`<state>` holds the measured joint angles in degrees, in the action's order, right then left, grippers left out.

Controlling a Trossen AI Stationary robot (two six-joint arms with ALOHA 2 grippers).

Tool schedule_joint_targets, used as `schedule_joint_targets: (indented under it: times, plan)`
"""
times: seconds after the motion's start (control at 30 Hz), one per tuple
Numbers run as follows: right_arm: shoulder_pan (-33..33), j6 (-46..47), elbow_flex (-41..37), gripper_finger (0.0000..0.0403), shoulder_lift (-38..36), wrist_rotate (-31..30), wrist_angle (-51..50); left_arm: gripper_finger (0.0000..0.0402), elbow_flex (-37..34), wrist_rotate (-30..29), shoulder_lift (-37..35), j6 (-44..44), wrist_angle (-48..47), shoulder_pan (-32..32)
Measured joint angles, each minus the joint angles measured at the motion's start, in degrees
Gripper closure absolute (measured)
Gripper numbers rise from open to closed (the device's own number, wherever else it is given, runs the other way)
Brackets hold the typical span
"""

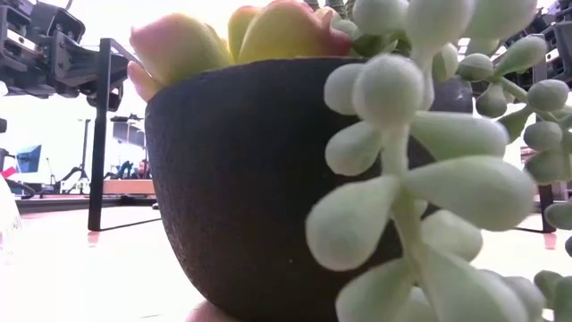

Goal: Pick & Place candle stick holders

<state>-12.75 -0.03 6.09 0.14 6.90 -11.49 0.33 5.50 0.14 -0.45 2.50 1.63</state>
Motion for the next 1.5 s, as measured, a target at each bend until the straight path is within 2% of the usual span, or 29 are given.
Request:
schedule_joint_targets:
  times: [0.43, 0.7, 0.93, 1.17, 1.27, 1.37, 1.5]
  plan:
    - [0.00, -0.03, 0.00, 0.0394, 0.00, 0.00, 0.00, 0.0314, -0.01, 0.00, 0.00, 0.00, 0.00, -0.02]
    - [-0.02, -6.40, -0.04, 0.0394, 0.07, 0.00, 1.22, 0.0314, 0.00, 0.00, 0.00, 0.00, 0.00, 0.00]
    - [-0.02, -19.77, -0.11, 0.0394, 0.02, -0.01, 18.02, 0.0314, -0.01, 0.00, 0.00, 0.00, 0.00, 0.00]
    - [-0.02, -21.36, -0.09, 0.0394, 0.45, 0.03, 46.76, 0.0314, 0.00, 0.00, 0.00, 0.00, 0.00, -0.01]
    - [-0.02, -17.77, 0.01, 0.0394, 1.47, 0.39, 56.43, 0.0314, 0.00, 0.00, 0.00, 0.00, 0.00, -0.02]
    - [-0.02, -13.57, 0.42, 0.0394, 3.08, -0.60, 58.46, 0.0314, -0.01, 0.00, 0.00, 0.00, 0.02, 0.00]
    - [-0.02, -9.93, 3.12, 0.0394, 6.86, -3.94, 50.63, 0.0314, 0.00, 0.00, 0.00, 0.00, 0.00, -0.02]
